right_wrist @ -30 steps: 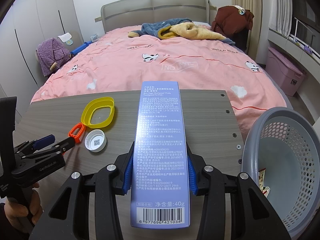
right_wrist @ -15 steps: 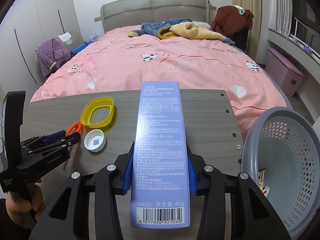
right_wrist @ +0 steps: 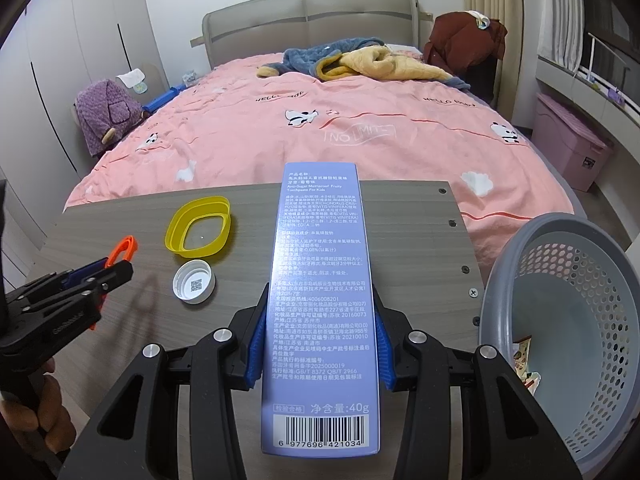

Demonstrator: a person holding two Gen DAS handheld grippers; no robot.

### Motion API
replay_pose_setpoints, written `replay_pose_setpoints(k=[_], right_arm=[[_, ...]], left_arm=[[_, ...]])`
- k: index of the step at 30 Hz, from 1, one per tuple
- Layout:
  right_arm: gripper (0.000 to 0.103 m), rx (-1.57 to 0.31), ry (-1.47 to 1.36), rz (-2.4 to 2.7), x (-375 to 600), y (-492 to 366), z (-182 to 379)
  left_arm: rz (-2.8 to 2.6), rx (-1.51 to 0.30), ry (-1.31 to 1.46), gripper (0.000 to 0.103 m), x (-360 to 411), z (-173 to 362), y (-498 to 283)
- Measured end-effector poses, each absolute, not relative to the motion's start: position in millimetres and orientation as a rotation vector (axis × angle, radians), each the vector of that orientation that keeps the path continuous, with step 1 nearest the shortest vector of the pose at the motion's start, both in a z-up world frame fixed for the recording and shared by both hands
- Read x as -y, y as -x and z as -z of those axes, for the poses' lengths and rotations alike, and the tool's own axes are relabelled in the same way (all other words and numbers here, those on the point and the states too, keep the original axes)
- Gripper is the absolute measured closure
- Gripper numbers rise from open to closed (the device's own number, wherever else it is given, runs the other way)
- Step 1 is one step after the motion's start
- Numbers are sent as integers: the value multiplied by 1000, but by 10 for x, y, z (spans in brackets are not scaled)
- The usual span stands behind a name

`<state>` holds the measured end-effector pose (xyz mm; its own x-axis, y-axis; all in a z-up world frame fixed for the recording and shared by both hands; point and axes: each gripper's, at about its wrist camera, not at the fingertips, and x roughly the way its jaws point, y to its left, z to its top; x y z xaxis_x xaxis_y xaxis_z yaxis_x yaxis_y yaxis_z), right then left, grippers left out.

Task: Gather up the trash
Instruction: 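Grasp the orange plastic handle with the left gripper while the right gripper holds the box, then carry the box and orange handle over the wastebasket and open both grippers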

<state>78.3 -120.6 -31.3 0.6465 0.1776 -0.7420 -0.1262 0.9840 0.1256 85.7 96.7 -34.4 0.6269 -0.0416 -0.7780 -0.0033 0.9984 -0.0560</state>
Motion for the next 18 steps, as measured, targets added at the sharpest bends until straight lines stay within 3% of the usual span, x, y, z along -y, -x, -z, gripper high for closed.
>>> replay_pose_setpoints(k=[18], right_arm=[[60, -823, -151, 30, 2450, -430, 98]], left_arm=[[349, -833, -39, 72, 592, -150, -801]])
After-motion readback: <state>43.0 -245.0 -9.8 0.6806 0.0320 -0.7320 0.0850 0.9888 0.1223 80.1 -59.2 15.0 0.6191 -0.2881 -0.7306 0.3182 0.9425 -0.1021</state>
